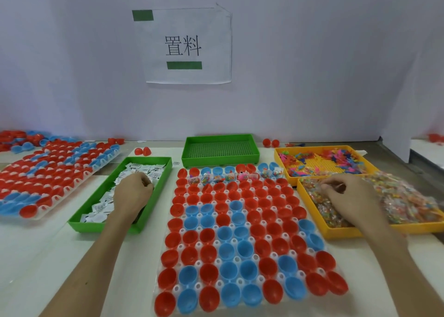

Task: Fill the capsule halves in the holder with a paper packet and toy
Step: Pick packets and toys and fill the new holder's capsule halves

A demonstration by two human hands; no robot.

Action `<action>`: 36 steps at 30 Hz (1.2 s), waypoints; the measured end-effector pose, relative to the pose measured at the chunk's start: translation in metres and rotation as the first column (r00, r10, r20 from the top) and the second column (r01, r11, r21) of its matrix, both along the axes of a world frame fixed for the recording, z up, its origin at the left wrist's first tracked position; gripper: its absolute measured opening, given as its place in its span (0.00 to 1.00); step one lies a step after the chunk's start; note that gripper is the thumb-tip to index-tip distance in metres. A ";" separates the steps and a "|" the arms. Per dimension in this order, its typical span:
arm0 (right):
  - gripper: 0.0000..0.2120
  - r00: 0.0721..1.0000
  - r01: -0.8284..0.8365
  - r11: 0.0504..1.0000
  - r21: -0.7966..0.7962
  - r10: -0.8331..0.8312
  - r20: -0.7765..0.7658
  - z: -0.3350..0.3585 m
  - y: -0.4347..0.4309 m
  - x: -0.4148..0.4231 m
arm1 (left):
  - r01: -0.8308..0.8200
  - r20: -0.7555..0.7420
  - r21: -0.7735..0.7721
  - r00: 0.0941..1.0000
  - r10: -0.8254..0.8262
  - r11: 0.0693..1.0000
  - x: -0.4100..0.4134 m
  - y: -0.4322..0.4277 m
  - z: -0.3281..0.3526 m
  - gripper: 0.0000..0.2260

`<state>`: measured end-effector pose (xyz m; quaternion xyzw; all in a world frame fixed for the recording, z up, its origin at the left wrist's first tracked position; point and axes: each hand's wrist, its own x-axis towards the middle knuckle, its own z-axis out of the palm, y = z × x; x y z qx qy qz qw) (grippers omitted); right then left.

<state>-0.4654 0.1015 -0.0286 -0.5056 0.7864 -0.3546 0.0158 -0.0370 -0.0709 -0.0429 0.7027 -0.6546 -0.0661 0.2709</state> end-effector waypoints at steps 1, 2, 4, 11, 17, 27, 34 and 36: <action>0.07 1.000 -0.007 1.000 -0.010 0.007 -0.002 0.000 0.000 0.001 | -0.003 0.005 0.009 1.000 0.003 1.000 -0.002 0.002 0.000 0.03; 0.07 1.000 -0.015 1.000 -0.014 0.015 -0.007 0.001 0.000 0.001 | -0.007 0.009 0.017 1.000 0.007 1.000 -0.004 0.004 0.000 0.03; 0.08 1.000 -0.024 1.000 -0.020 0.024 -0.010 0.002 0.000 0.003 | -0.015 0.027 0.028 1.000 0.014 0.999 -0.009 0.009 0.002 0.03; 0.11 0.994 -0.041 0.996 -0.081 0.049 0.101 0.000 0.004 0.001 | -0.011 0.056 0.054 0.998 0.008 0.998 -0.021 0.028 0.007 0.03; 0.11 0.977 -0.135 0.989 -0.061 0.143 0.158 0.008 0.004 -0.001 | -0.004 0.016 -0.026 1.000 0.005 1.000 -0.024 0.053 0.003 0.04; 0.03 0.990 -0.045 0.932 -0.360 0.089 0.108 0.016 0.008 0.011 | -0.071 -0.404 -0.286 0.913 -0.053 0.956 -0.026 0.086 0.034 0.07; 0.03 0.674 -0.451 0.790 -0.415 0.606 0.422 0.047 0.022 0.073 | 0.217 -0.780 -0.256 0.529 -0.334 0.942 -0.089 0.164 0.070 0.09; 0.05 0.554 -0.579 0.701 -0.416 0.713 0.430 0.060 0.025 0.094 | 0.243 -0.831 -0.267 0.431 -0.351 0.932 -0.101 0.181 0.073 0.09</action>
